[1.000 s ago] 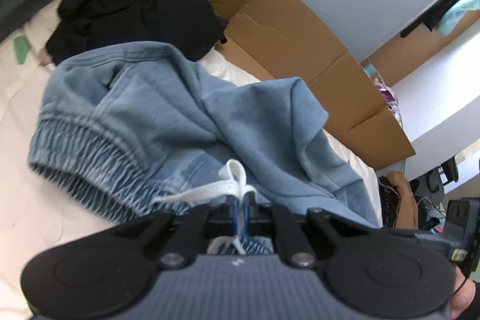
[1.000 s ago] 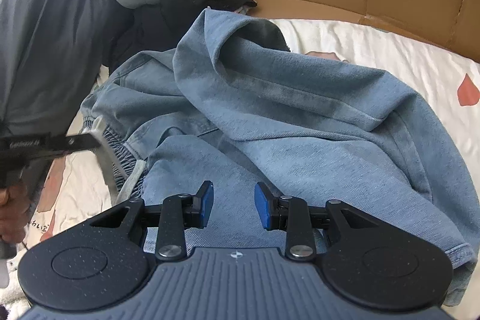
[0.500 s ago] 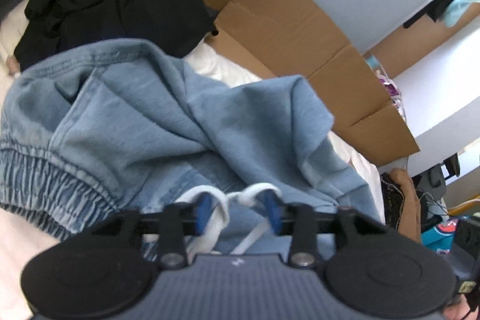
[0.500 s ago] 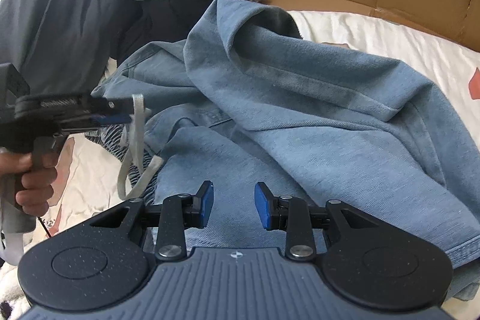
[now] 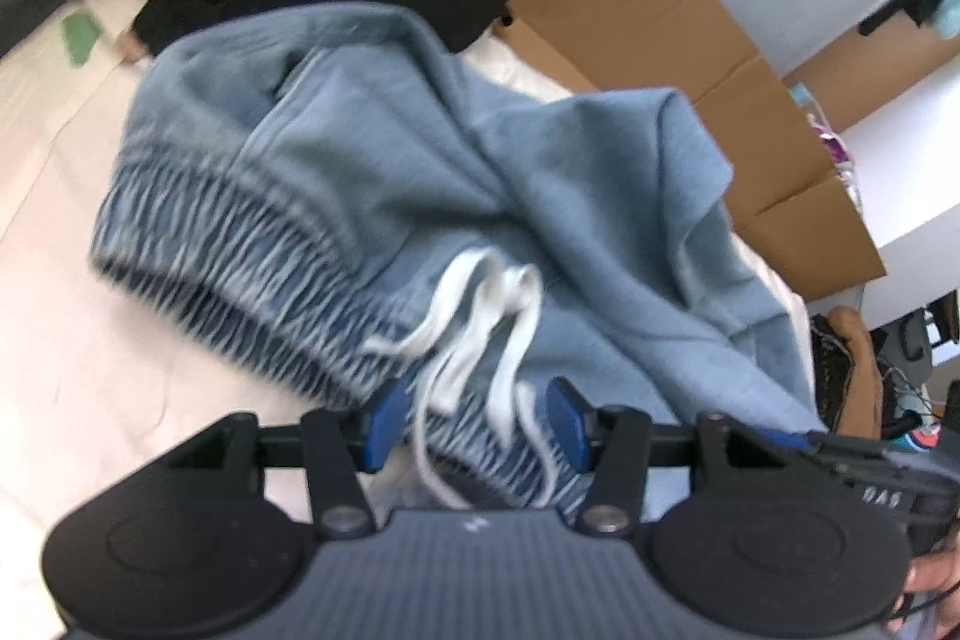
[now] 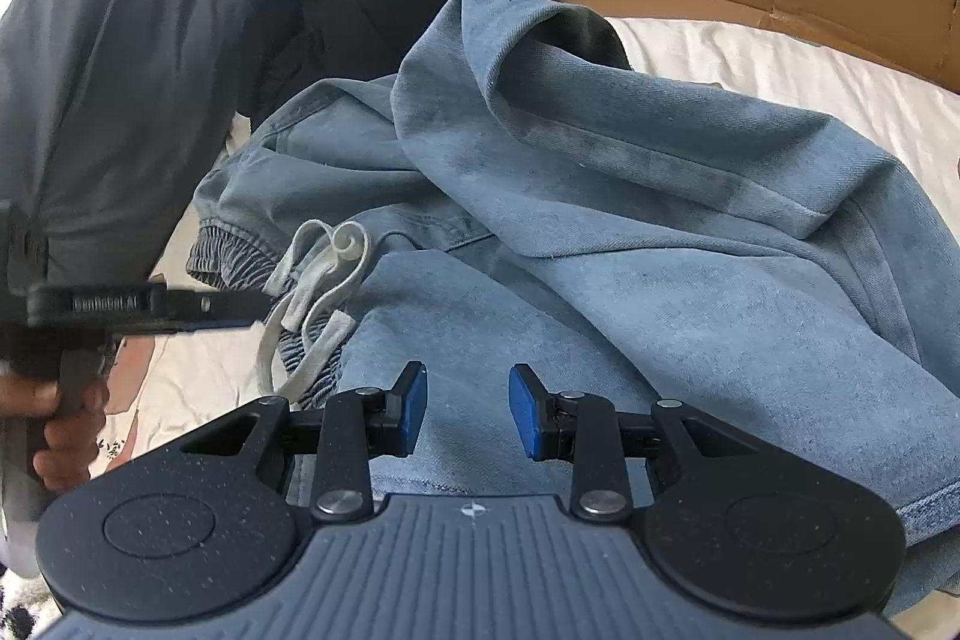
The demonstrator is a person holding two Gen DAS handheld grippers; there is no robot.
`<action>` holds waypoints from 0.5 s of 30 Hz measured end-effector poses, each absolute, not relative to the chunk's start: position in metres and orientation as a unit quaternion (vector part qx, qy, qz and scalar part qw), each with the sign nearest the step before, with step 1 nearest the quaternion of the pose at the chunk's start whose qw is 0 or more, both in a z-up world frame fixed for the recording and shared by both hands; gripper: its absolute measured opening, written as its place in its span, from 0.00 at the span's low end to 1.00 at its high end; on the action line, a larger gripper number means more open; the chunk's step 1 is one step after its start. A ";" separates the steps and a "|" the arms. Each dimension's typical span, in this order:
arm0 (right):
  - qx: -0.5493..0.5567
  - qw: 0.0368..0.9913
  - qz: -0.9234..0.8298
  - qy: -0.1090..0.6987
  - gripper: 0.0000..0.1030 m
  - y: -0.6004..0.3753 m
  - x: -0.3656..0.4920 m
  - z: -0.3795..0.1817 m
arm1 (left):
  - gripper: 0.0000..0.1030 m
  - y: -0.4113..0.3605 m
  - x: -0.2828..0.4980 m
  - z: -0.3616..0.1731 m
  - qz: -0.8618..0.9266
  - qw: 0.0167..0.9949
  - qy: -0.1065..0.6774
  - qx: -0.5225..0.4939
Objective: Fold clothes
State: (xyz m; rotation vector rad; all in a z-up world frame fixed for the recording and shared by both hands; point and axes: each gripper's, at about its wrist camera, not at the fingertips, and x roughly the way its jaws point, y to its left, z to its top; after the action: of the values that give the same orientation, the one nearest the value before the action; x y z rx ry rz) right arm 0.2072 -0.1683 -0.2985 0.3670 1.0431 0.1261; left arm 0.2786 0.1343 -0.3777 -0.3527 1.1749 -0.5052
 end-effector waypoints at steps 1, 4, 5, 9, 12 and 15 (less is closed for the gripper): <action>0.173 0.849 0.060 0.496 0.36 -0.168 0.207 -0.299 | 0.63 0.136 0.276 -0.382 -0.231 0.785 0.550 -0.166; 0.168 0.848 0.059 0.498 0.36 -0.167 0.207 -0.298 | 0.61 0.138 0.267 -0.397 -0.224 0.774 0.565 -0.180; 0.166 0.848 0.059 0.499 0.36 -0.167 0.206 -0.297 | 0.58 0.138 0.264 -0.401 -0.226 0.767 0.569 -0.191; 0.152 0.852 0.060 0.497 0.36 -0.166 0.204 -0.288 | 0.06 0.137 0.257 -0.406 -0.240 0.756 0.570 -0.214; 0.152 0.850 0.058 0.500 0.36 -0.167 0.203 -0.285 | 0.03 0.136 0.255 -0.391 -0.247 0.771 0.548 -0.209; 0.142 0.849 0.060 0.505 0.36 -0.164 0.201 -0.280 | 0.02 0.137 0.257 -0.376 -0.255 0.782 0.525 -0.218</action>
State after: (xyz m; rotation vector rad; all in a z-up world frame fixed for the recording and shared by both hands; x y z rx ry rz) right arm 0.2011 -0.1644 -0.2800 0.2982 1.0646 0.1270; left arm 0.2566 0.1371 -0.3756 -0.4705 1.1336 -0.5505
